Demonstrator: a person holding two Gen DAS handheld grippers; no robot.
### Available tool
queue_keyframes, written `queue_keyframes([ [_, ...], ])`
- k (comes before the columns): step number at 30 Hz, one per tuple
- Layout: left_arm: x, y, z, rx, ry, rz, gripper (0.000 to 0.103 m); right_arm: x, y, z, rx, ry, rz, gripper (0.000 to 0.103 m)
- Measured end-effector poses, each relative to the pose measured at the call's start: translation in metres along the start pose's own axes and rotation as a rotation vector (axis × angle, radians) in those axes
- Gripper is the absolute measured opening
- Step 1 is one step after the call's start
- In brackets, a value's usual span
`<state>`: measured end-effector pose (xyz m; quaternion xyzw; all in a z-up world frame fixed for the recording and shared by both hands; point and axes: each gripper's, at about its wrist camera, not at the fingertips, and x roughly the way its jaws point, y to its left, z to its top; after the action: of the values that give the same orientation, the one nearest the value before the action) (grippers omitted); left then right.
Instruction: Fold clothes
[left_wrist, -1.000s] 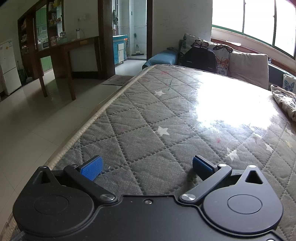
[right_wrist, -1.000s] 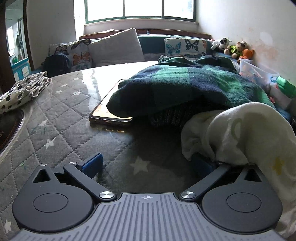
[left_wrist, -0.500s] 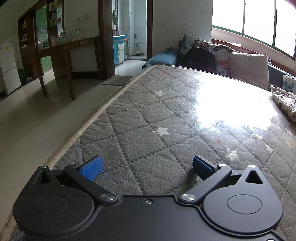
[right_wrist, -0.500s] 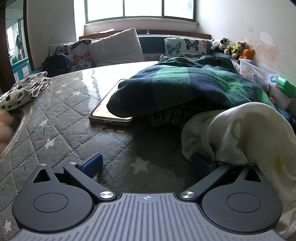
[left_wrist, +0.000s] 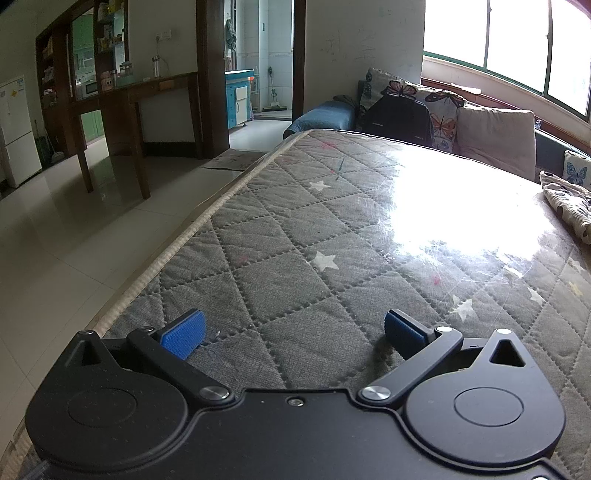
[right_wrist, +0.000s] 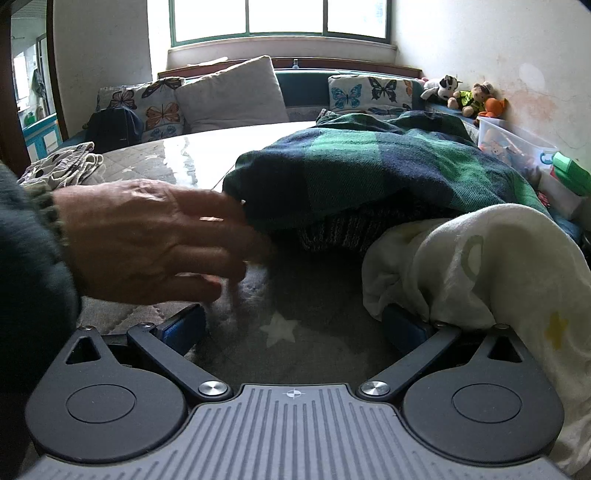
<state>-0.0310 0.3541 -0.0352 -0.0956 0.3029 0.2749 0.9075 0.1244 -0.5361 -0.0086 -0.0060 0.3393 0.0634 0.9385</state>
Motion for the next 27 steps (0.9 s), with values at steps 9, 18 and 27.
queue_keyframes([
  [9,0.0001,0.0001,0.0006,-0.001,0.0,-0.001,0.103,0.0006,0.0002,-0.0003,0.0,0.0,0.0,0.103],
  [18,-0.001,0.0023,0.0001,0.0,0.001,0.0,0.103,0.0,0.0026,-0.0021,0.0,-0.001,0.0,0.103],
  [27,0.0002,0.0019,0.0008,0.0,0.001,0.001,0.103,0.0004,0.0019,-0.0014,0.0,-0.001,0.0,0.103],
])
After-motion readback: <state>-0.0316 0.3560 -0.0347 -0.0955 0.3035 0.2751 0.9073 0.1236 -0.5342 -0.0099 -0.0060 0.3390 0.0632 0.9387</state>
